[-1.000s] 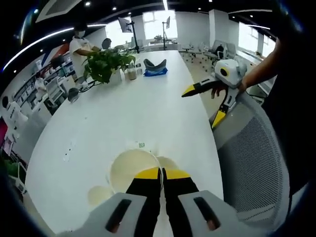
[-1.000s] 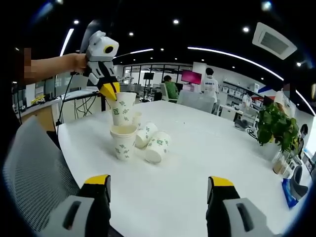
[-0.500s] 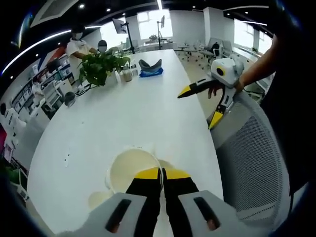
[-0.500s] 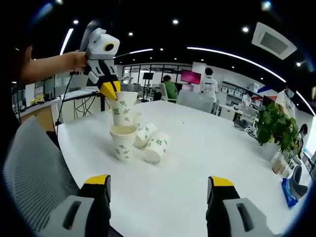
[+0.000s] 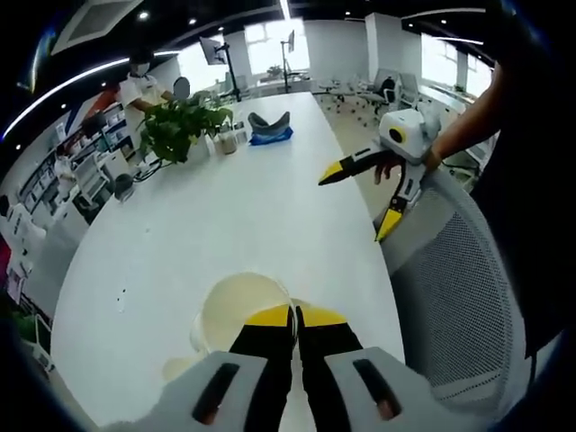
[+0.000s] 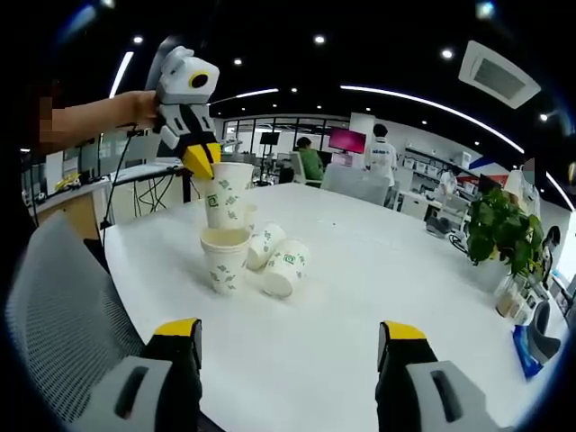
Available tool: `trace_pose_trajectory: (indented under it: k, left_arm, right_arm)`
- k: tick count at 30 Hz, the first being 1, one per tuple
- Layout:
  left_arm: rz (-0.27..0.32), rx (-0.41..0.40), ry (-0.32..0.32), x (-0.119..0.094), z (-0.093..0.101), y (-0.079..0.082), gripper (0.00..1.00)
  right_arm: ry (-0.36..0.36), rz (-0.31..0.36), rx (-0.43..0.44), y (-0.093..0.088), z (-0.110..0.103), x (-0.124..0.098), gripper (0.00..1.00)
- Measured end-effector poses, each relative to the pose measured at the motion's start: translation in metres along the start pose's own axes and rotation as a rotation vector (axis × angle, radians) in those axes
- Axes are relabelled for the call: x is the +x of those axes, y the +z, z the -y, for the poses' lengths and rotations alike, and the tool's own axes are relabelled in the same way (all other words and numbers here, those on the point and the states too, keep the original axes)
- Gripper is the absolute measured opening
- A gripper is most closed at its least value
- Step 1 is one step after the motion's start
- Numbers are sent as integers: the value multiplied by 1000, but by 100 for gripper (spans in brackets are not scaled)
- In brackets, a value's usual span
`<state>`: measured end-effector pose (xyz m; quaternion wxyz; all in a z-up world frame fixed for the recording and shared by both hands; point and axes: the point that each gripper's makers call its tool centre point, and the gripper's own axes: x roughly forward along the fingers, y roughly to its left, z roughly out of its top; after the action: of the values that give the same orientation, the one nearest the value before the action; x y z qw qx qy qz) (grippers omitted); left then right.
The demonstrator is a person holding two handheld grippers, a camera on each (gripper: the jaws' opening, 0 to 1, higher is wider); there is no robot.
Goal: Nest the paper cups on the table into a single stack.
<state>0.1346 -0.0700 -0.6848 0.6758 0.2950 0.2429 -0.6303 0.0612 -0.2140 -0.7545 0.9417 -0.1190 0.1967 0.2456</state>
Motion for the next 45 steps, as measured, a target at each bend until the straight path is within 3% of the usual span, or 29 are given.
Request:
trace_pose_trajectory:
  k: [23,45]
  left_arm:
    - [-82,-15,-60,35,14,-25,0]
    - [-126,-107,-151,61,33,-46,0]
  right_arm:
    - [-1,-2,-3,0,0,0,81]
    - [1,-5,-6,-1,0,0,80]
